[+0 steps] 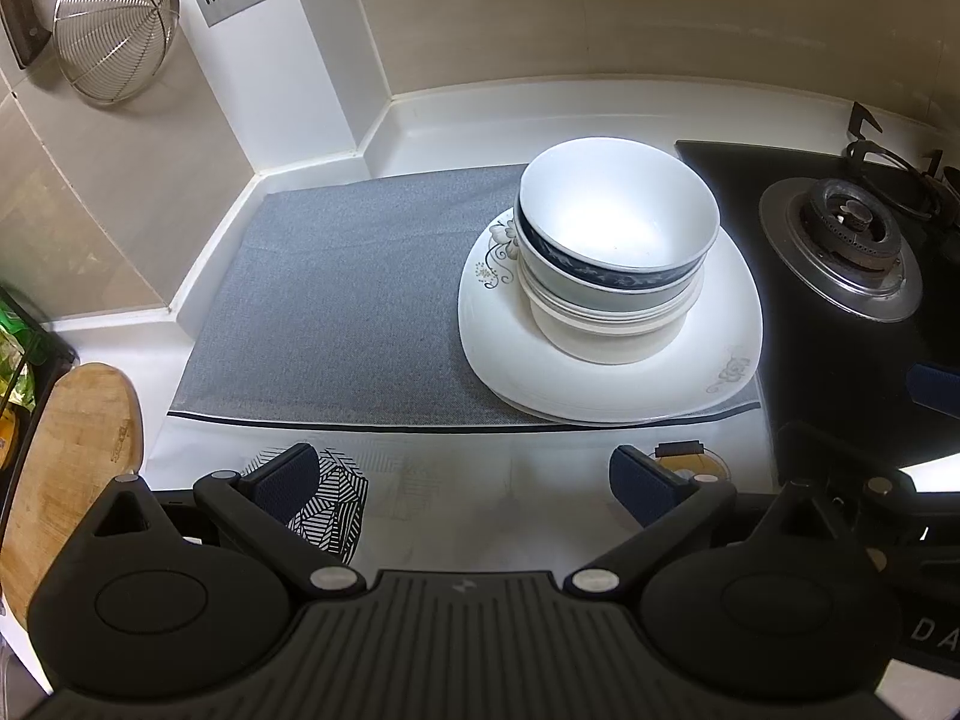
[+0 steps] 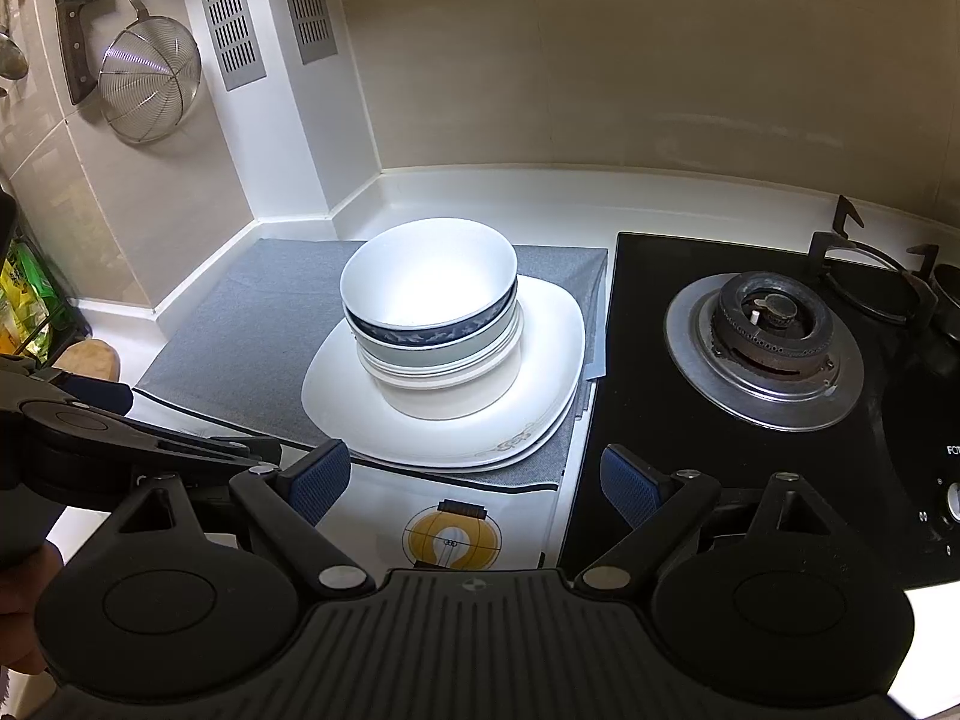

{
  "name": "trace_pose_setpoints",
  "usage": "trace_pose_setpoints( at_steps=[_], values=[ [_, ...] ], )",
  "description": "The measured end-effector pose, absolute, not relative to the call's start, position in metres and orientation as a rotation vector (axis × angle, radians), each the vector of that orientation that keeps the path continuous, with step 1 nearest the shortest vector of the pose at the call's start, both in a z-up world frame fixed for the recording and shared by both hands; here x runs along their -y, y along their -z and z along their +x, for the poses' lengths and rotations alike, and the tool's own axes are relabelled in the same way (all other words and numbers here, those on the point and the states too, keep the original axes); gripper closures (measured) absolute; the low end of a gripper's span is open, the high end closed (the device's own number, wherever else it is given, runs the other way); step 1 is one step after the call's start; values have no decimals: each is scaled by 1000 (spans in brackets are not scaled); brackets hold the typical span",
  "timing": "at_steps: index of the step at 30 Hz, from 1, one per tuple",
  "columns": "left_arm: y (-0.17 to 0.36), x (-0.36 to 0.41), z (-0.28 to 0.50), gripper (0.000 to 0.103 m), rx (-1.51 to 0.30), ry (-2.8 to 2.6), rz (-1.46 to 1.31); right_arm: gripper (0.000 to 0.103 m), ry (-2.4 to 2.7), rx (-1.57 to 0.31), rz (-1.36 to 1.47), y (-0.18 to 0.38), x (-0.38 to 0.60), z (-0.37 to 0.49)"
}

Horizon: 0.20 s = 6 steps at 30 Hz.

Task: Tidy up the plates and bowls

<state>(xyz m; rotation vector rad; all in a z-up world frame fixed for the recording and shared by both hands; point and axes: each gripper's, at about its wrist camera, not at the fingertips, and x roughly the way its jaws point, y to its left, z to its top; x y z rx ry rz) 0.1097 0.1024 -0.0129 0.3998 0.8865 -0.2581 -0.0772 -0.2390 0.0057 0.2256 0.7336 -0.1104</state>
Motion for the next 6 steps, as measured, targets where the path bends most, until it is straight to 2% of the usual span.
trace_pose_setpoints(
  at_steps=[6],
  values=[
    [15,-104,112,0,-886,255,398,11,111,-735,228,-5,237,-76]
  ],
)
